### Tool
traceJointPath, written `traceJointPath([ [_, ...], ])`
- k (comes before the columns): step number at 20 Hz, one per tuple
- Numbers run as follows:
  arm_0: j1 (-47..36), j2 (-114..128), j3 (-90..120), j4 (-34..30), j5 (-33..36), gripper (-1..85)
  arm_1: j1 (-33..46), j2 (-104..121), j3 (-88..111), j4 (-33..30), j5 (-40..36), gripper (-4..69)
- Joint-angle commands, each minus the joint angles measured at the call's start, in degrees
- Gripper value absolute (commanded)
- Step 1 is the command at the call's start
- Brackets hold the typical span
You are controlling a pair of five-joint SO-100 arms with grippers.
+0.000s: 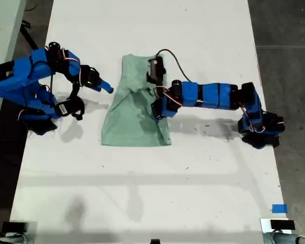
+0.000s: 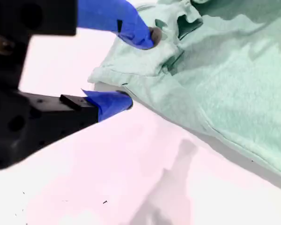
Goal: Fold t-shirt
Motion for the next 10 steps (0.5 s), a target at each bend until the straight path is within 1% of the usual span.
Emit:
traceJointPath([
  [1, 0.3, 1.3, -1.5, -1.5, -0.5, 20.6, -1.8, -1.1, -4.0, -7.6, 2.1, 0.1],
  [3, 0.3, 1.3, -1.4, -1.3, -0.5, 20.6, -2.3, -3.3, -4.0, -11.5, 3.6, 0.1],
  [4, 0.3, 1.4, -1.4, -1.2, -0.5, 20.6, -2.4, -4.0, -4.0, -12.4, 4.3, 0.6],
  [5, 0.3, 1.4, -1.3, -1.2, -0.5, 20.6, -2.5, -4.3, -4.0, -12.7, 4.1, 6.4],
  [6, 0.3, 1.5, -1.2, -1.2, -0.5, 20.6, -2.8, -3.9, -4.5, -12.6, 2.8, 28.8],
  [7, 0.3, 1.6, -1.1, -1.2, -0.5, 20.7, -3.0, -2.6, -4.9, -11.9, 1.3, 32.6],
  [10, 0.3, 1.6, -1.1, -1.1, -0.5, 20.8, -1.8, 2.9, -5.0, -5.5, 1.1, 26.2],
])
